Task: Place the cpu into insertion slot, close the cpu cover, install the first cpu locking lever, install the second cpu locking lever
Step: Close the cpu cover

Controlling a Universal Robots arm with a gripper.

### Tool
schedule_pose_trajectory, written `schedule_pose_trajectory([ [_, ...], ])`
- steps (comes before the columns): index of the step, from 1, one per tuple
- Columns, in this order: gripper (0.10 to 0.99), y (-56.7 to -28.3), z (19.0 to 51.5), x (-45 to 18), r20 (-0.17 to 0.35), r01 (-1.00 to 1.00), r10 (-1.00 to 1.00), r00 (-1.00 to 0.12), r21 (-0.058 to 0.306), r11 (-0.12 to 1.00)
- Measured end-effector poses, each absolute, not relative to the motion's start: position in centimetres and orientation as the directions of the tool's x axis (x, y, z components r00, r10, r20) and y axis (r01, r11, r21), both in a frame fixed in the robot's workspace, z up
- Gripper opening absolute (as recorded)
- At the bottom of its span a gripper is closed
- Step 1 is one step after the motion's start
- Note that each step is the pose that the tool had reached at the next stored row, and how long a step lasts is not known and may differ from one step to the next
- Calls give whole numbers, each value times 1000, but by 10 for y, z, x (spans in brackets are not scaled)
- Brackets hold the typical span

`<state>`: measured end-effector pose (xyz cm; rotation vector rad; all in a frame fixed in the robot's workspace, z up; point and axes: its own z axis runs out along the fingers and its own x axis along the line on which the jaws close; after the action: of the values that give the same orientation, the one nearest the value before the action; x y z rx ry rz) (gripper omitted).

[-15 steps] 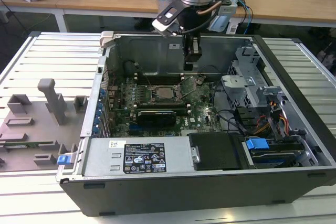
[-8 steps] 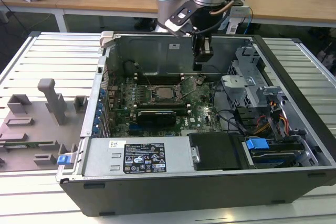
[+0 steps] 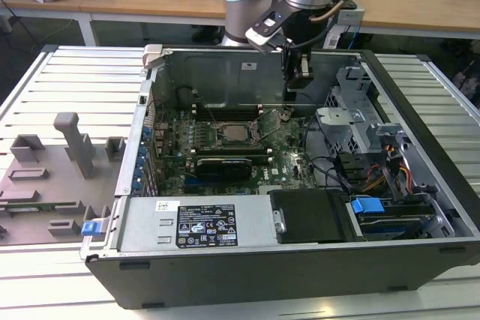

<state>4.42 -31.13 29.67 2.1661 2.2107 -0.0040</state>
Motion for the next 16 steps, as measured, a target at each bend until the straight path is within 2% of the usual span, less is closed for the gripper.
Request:
schedule_pose_trajectory([
  [16,106,-311,290,49,-35,999,999,-20,30,21],
])
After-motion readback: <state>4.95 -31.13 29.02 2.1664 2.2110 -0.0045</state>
